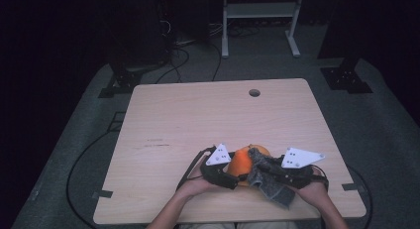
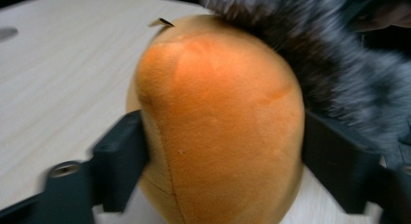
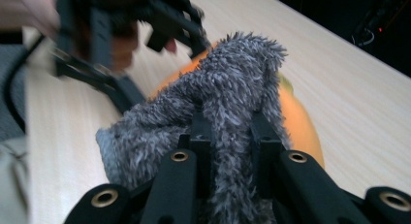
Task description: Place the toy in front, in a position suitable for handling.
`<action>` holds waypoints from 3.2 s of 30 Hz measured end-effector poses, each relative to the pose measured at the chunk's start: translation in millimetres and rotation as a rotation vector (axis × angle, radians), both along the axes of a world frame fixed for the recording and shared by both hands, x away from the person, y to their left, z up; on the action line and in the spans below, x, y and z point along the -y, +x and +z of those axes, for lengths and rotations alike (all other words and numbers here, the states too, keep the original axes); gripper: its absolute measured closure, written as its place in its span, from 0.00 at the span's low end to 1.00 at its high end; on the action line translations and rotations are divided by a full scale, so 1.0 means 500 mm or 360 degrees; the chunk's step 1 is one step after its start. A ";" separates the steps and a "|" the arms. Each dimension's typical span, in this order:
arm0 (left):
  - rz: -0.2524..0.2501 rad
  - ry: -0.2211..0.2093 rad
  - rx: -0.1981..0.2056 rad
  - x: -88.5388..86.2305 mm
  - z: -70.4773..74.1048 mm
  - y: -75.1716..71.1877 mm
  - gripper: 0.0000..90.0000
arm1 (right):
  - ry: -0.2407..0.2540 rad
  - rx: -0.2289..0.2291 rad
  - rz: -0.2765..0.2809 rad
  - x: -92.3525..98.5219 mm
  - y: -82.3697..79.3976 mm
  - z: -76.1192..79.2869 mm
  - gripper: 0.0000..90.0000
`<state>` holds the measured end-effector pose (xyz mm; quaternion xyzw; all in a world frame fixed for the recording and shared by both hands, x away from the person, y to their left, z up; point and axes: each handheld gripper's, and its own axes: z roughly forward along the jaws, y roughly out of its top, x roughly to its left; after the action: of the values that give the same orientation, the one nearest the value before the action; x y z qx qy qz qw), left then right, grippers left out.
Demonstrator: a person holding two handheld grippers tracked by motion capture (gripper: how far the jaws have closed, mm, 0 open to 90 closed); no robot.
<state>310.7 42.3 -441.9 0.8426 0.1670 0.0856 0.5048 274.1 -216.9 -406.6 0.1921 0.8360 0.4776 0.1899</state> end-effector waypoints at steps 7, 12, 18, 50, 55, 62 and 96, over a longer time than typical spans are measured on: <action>0.0034 0.0036 0.0074 -0.002 -0.003 -0.003 0.30 | -0.0140 0.0024 -0.0182 0.036 0.008 -0.025 0.84; 0.0046 -0.0005 0.0081 0.008 0.003 -0.010 0.34 | 0.0086 -0.0007 -0.0095 0.039 -0.005 -0.004 0.84; -0.0003 0.0000 0.0053 0.005 0.001 -0.011 0.26 | 0.0081 -0.0008 -0.0048 0.017 0.004 -0.008 0.84; -0.0032 0.0033 0.0173 0.023 -0.002 -0.028 0.33 | 0.0007 -0.0005 -0.0102 0.026 -0.011 0.014 0.84; -0.0089 0.0130 0.0294 0.041 0.001 -0.051 0.32 | 0.0029 0.0026 0.0038 -0.018 -0.026 0.039 0.84; -0.0099 0.0092 0.0226 0.029 -0.005 -0.040 0.35 | 0.0043 -0.0074 -0.0071 0.036 0.012 0.008 0.85; -0.0042 -0.0034 0.0203 0.035 0.032 -0.047 0.47 | 0.0092 0.0012 -0.0156 0.050 -0.016 0.040 0.85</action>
<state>287.2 24.8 -426.0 0.8322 0.1244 0.1308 0.5243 266.1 -241.9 -386.5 0.2364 0.8108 0.4923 0.2104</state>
